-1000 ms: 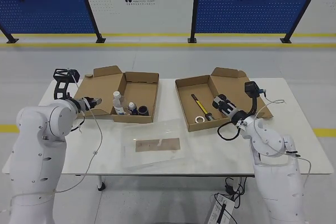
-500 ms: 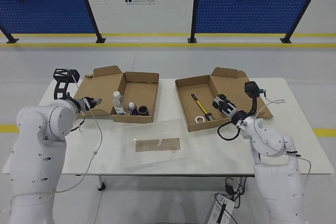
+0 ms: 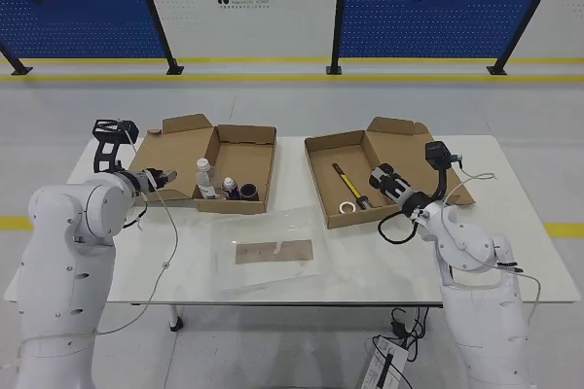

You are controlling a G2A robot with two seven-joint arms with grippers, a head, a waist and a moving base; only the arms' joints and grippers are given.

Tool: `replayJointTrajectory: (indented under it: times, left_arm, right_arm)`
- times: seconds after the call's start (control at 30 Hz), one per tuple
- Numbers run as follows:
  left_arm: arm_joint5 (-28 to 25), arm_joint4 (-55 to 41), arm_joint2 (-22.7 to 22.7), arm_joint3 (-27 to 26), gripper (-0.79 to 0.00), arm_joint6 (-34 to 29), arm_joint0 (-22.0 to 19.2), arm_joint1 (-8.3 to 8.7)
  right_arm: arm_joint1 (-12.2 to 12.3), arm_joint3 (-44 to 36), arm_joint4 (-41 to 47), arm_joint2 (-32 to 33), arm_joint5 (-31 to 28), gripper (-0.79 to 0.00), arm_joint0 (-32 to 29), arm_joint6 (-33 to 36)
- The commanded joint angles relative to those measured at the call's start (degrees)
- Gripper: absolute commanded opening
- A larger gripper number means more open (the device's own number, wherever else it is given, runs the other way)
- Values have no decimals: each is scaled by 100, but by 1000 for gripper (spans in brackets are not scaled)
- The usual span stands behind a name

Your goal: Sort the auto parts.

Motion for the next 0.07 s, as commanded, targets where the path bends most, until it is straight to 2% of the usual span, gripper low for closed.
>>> replayJointTrajectory:
  times: [0.0, 0.03]
  left_arm:
    - [0, 0, 0, 0, 0, 0, 0, 0]
    - [0, 0, 0, 0, 0, 0, 0, 0]
  right_arm:
    - [0, 0, 0, 0, 0, -785, 0, 0]
    - [0, 0, 0, 0, 0, -785, 0, 0]
